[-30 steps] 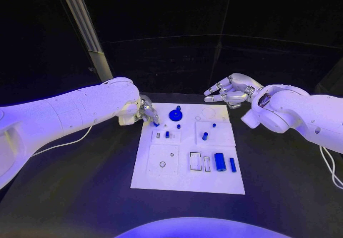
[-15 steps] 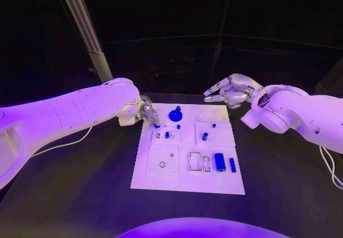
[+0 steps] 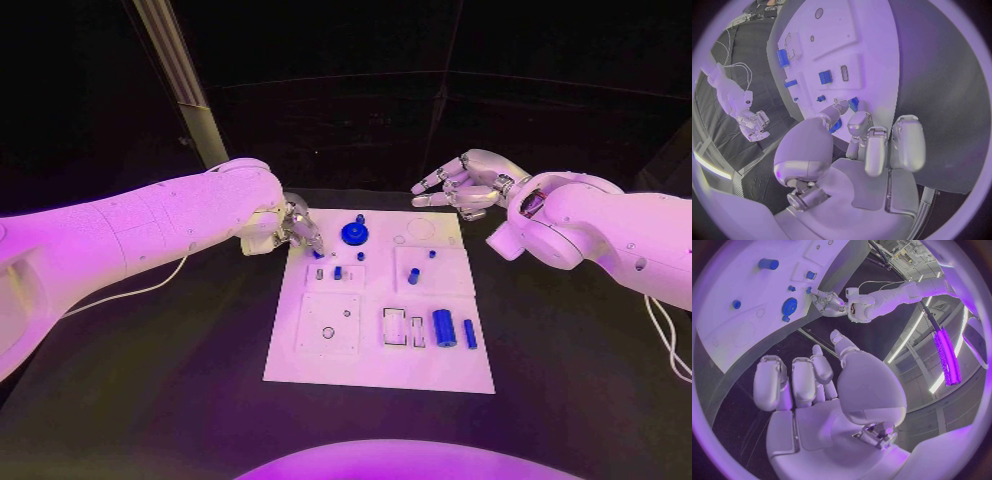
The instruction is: Assemble the parts on the task board
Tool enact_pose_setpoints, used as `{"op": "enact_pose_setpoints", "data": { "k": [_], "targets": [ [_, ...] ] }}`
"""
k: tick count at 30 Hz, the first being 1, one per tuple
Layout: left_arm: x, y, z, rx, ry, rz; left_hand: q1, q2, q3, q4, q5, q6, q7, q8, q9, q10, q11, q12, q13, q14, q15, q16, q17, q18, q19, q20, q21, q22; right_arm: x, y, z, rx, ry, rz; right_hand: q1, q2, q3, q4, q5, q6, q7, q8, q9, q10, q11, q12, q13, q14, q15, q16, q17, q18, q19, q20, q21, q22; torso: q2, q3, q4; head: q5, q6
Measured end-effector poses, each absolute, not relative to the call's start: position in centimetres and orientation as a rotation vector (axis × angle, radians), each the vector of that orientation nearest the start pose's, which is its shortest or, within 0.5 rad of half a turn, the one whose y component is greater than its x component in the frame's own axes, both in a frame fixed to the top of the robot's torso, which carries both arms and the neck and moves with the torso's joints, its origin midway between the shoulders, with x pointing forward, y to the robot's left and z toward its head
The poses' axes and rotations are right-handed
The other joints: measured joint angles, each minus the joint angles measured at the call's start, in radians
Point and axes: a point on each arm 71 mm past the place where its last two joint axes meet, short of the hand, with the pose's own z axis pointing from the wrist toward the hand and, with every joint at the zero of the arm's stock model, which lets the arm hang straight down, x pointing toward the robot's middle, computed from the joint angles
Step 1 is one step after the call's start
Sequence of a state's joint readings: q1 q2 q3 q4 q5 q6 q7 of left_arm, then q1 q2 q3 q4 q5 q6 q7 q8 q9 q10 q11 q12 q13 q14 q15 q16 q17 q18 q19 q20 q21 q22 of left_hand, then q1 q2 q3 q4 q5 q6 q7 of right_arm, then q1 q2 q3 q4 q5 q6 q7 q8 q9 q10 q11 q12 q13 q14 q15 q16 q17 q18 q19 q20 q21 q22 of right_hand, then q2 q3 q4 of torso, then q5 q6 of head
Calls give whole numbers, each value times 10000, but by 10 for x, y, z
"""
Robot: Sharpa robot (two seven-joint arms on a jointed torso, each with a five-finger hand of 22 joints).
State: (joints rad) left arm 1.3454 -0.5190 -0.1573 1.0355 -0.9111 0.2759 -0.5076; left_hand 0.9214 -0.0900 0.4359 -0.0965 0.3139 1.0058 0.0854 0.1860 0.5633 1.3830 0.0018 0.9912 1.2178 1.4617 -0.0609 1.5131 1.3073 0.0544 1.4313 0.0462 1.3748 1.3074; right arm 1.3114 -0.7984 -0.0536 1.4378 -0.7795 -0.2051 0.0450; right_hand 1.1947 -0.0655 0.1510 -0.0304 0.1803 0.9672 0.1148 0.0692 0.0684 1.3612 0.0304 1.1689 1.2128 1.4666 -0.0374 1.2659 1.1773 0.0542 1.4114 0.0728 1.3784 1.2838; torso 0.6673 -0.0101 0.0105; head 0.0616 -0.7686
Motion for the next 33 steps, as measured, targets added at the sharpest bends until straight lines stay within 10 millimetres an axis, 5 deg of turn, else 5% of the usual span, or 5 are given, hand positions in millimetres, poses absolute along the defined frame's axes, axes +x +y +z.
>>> {"op": "enact_pose_setpoints", "data": {
  "k": [22,27,33],
  "targets": [
    [560,193,-211,-2667,23922,-3230,142,-142,-251,58,-5,93,-92,83,-52,37,-37,42,26,0,0,0,0,-1,27,26,0,0,517,-200,-146,3458,17591,10653,0,0,0,0,0,0,0,0,0,0,0,0,1,0,0,0,0,0,0,0,0,1,3,-2,6,5,1],
    [559,191,-210,-2635,23860,-3328,264,-131,-604,202,-1047,108,-107,125,-119,73,-73,62,30,0,0,0,0,-1,60,-7,0,0,517,-200,-146,3458,17595,10651,0,0,0,0,0,0,0,0,0,0,0,0,2,0,0,0,0,0,0,0,0,1,3,-1,6,17,12],
    [558,190,-209,-2604,23805,-3431,349,-125,-647,232,-1198,108,-107,163,-128,72,-72,87,30,0,0,0,0,-1,59,-9,0,0,517,-200,-146,3459,17599,10649,0,0,0,0,0,0,0,0,0,0,0,0,2,0,0,0,1,0,0,0,0,1,3,1,6,19,15]
  ]
}}
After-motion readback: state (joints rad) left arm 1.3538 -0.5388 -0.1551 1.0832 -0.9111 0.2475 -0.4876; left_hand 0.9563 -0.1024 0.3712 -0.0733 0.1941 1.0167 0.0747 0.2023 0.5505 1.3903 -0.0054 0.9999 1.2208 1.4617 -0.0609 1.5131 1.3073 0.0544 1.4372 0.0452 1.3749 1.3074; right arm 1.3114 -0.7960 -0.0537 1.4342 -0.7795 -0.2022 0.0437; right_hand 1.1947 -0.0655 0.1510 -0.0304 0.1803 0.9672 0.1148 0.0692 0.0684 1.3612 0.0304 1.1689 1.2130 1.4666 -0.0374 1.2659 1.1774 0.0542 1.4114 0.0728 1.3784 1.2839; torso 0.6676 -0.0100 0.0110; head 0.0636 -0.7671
